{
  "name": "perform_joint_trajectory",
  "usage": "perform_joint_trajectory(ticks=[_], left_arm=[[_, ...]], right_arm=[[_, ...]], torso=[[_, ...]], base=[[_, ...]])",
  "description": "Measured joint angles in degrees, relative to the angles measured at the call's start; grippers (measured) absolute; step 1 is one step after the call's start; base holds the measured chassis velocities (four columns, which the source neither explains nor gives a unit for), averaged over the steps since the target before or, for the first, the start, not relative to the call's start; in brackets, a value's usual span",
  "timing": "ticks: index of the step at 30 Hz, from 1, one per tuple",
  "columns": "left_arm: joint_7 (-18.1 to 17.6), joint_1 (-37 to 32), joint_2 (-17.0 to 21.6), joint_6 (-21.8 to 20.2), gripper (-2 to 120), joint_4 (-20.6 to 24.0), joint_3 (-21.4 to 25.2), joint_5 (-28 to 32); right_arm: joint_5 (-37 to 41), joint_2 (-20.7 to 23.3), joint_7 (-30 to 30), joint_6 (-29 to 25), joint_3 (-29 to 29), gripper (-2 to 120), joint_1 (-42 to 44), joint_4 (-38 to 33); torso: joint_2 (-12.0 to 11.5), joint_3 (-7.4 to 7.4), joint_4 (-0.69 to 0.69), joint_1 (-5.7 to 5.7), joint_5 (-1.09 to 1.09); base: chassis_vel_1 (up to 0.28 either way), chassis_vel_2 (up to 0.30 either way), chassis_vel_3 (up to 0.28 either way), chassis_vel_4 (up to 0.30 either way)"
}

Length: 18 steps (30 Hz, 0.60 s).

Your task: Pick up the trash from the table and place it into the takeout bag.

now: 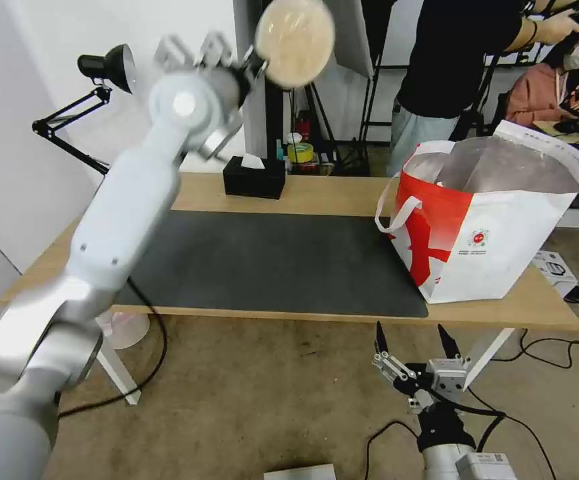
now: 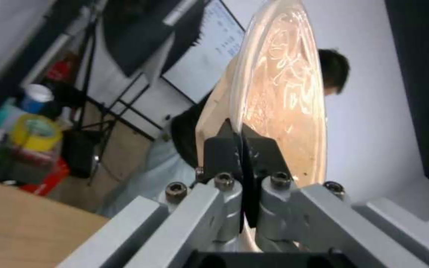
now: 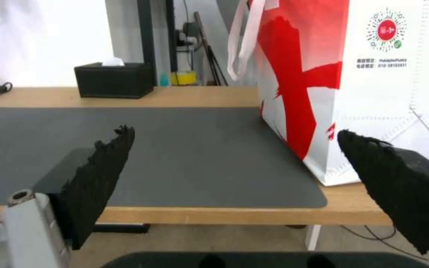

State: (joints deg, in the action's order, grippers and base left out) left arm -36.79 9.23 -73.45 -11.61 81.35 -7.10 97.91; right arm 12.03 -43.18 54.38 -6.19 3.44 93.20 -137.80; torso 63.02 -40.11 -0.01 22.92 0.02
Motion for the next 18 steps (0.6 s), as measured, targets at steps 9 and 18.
perform_joint_trajectory(ticks=[9,18], left_arm=[[2.9,7.7,-7.1,0.3,0,-9.8,-6.9,0.0],[5.4,13.3,-15.8,-0.4,0,-19.8,-12.9,0.7]], right_arm=[[0.0,0.0,0.0,0.0,0.0,100,0.0,0.0],[0.0,0.0,0.0,0.0,0.0,100,0.0,0.0]], torso=[[0.0,0.00,0.01,0.00,-0.01],[0.0,0.00,-0.01,0.00,0.00]], base=[[0.000,0.000,0.000,0.000],[0.000,0.000,0.000,0.000]])
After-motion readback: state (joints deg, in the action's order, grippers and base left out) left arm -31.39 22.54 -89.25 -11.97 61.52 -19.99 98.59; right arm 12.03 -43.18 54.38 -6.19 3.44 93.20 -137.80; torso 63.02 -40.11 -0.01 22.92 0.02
